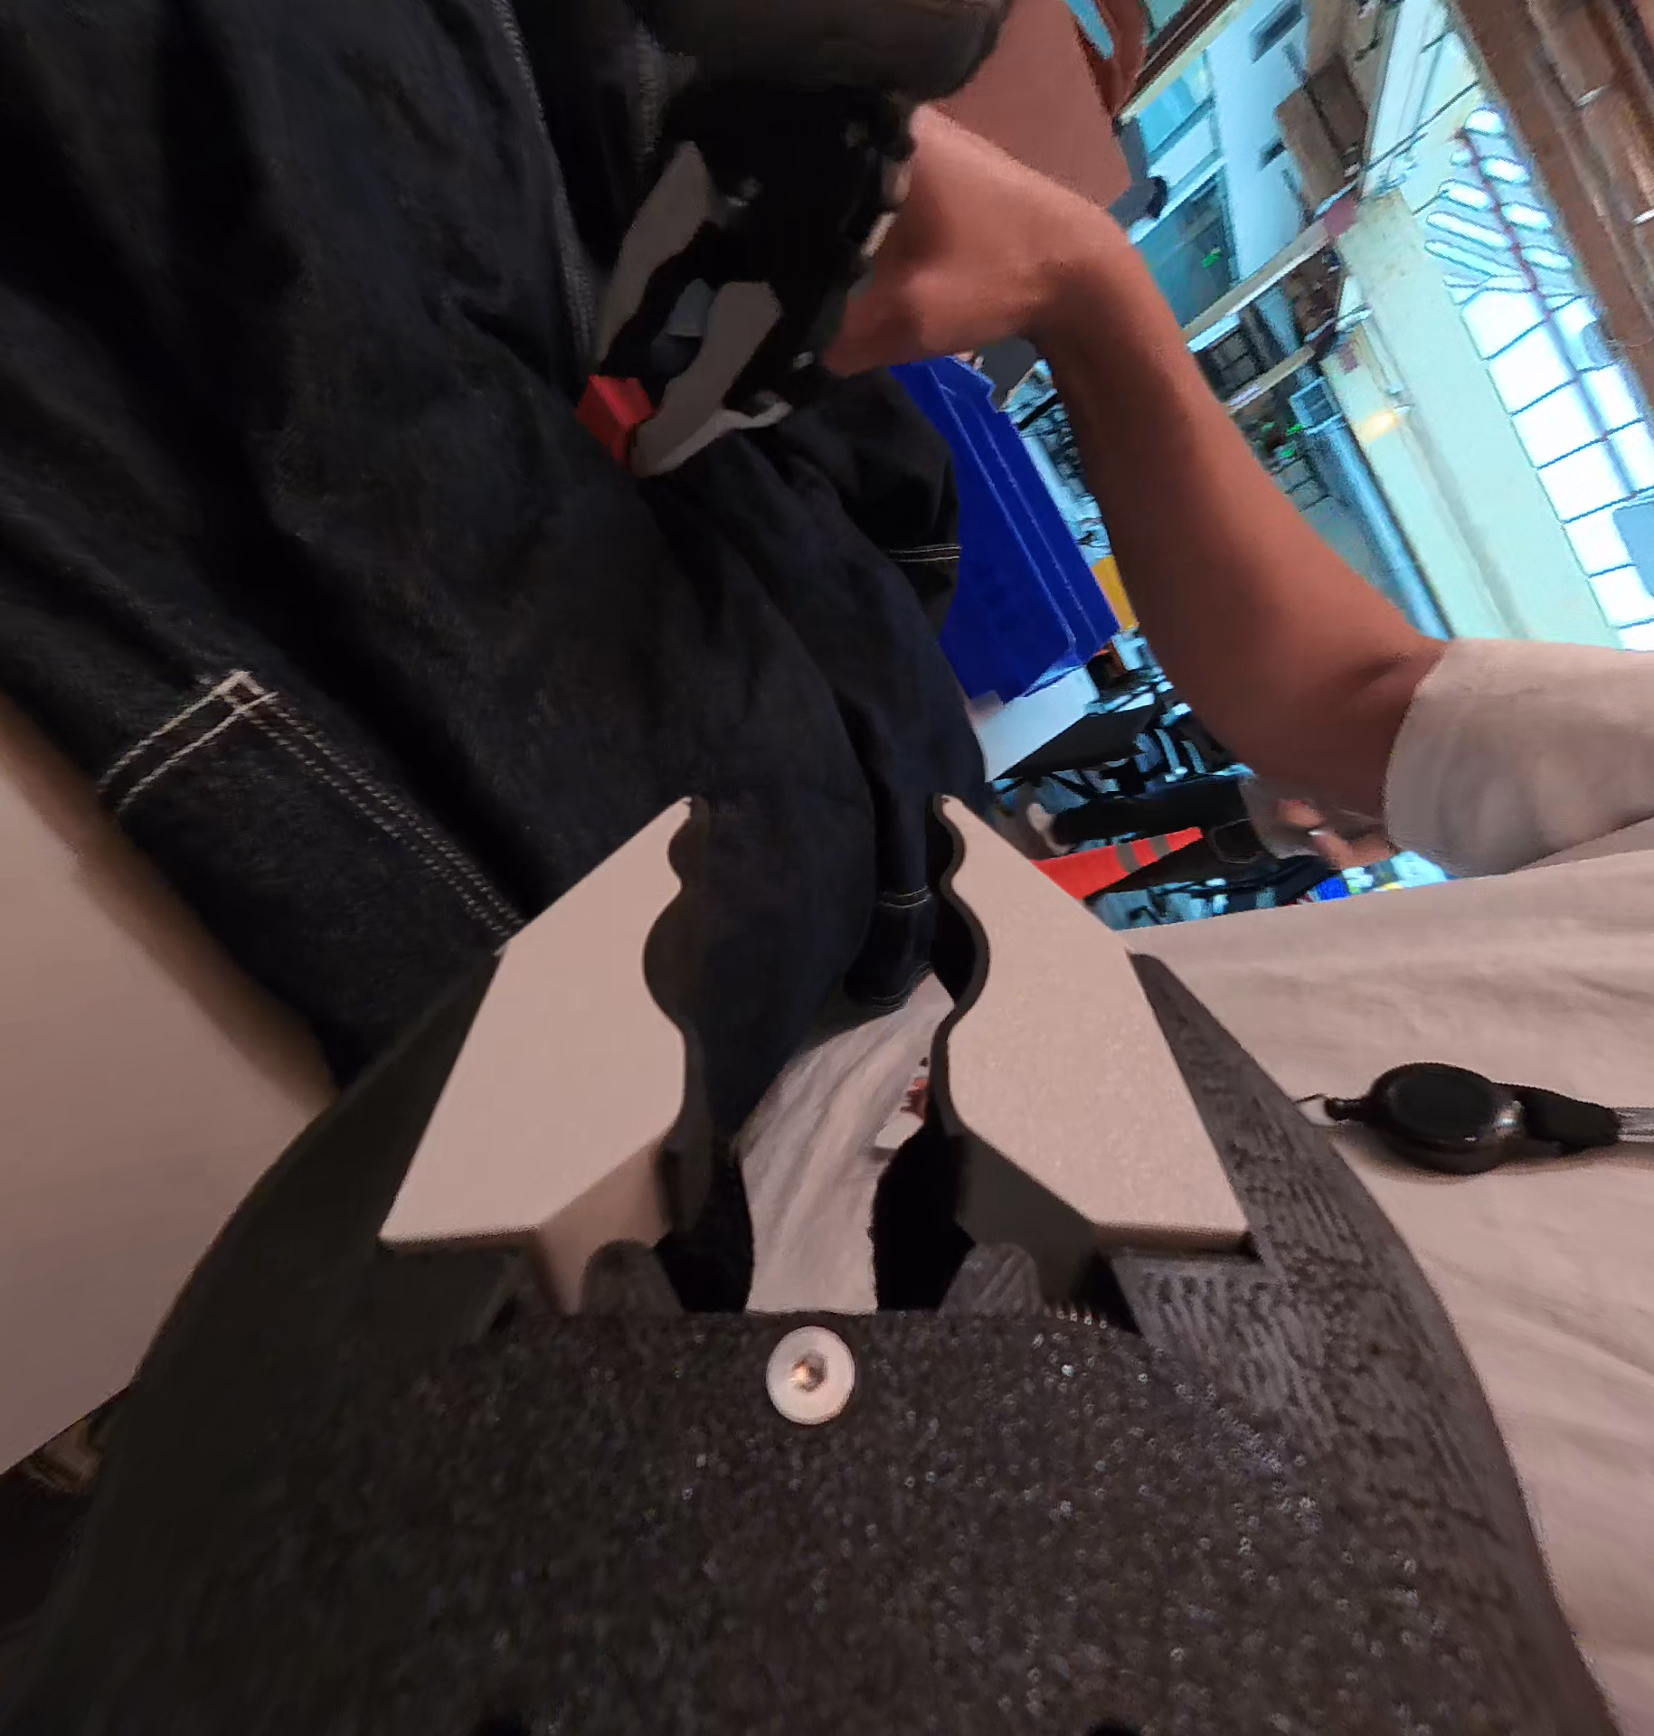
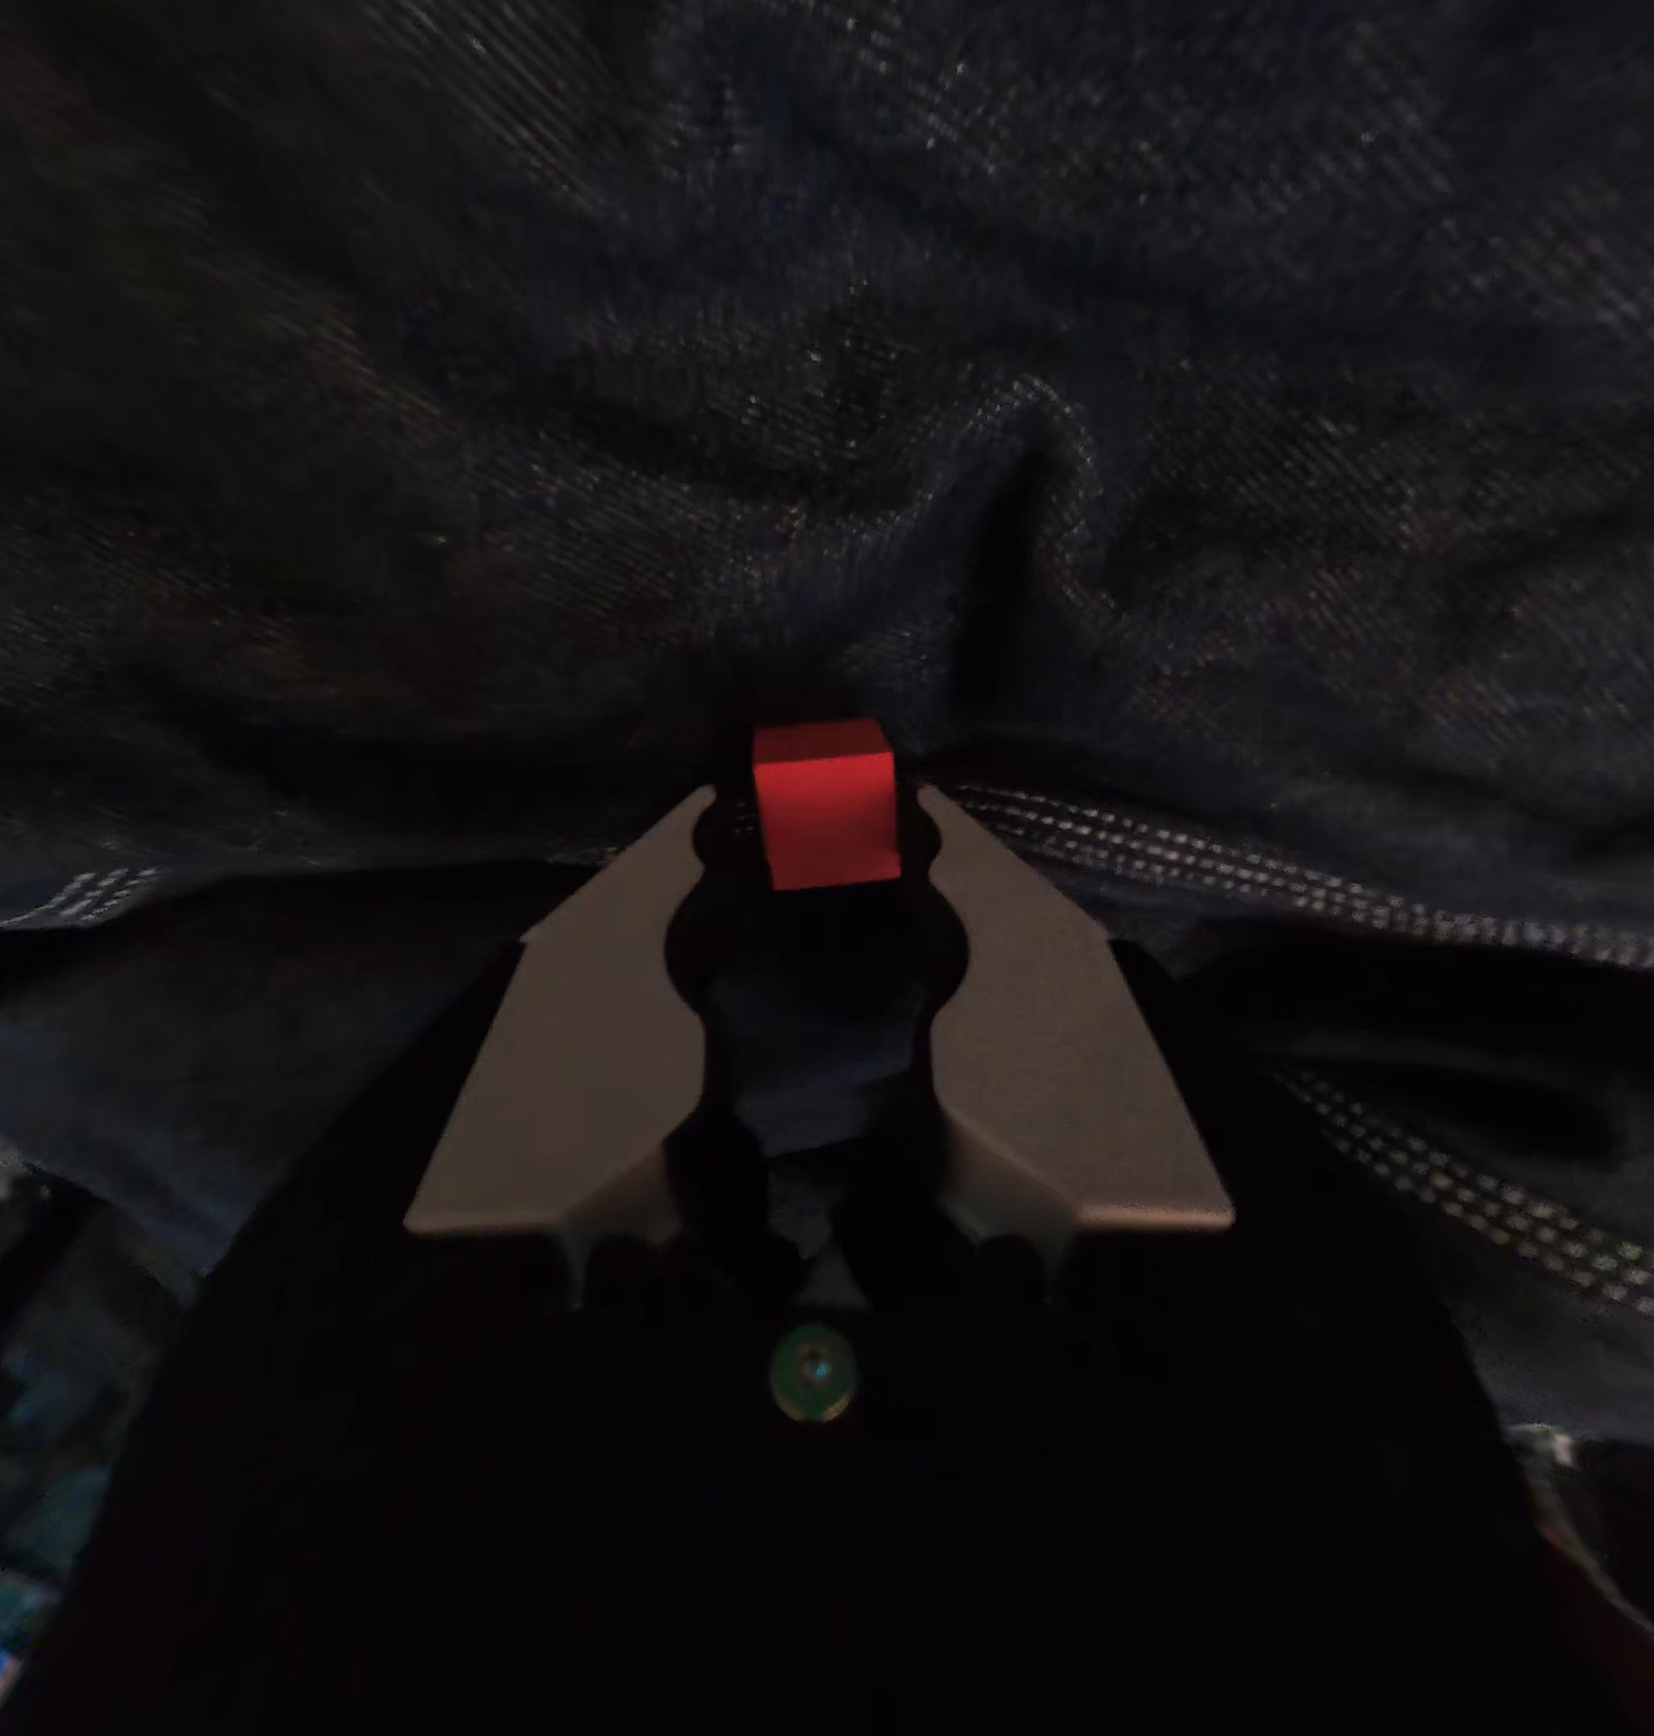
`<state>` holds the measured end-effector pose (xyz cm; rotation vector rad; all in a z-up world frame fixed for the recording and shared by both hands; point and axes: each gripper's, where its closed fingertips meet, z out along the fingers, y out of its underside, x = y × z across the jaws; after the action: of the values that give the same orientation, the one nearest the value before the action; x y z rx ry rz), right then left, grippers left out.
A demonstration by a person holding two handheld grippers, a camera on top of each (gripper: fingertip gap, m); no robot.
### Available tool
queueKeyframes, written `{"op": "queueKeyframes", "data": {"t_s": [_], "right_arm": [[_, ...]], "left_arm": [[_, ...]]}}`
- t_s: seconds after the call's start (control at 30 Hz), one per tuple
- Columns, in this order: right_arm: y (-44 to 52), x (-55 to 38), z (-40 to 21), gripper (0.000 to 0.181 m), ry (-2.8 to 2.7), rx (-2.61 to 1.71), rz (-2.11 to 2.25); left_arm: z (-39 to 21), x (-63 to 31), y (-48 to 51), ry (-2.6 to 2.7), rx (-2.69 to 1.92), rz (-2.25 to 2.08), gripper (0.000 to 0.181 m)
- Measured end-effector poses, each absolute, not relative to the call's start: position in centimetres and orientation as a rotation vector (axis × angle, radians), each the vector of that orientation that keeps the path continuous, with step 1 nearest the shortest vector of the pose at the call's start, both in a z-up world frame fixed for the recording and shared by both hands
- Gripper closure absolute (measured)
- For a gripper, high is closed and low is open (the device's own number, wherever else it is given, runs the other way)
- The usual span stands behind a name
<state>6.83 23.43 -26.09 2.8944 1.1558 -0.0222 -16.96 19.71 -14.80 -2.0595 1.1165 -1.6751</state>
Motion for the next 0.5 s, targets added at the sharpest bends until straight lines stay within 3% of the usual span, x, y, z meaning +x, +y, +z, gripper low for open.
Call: {"op": "queueKeyframes", "data": {"t_s": [0.1, 0.27, 0.5], "right_arm": [[22.9, 6.8, -23.9, 0.129, 1.082, 3.063, -0.055], [19.7, 5.0, -18.3, 0.129, 0.837, 3.548, -0.348], [12.8, -0.7, -12.6, 0.117, 0.165, 4.046, -1.451]], "left_arm": [[-15.2, -18.1, 20.8, 1.136, -2.087, -1.529, 0.133], [-15.3, -20.7, 22.9, 1.165, -2.091, -1.319, 0.134], [-15.6, -23.1, 25.6, 1.147, -2.126, -1.209, 0.133]]}}
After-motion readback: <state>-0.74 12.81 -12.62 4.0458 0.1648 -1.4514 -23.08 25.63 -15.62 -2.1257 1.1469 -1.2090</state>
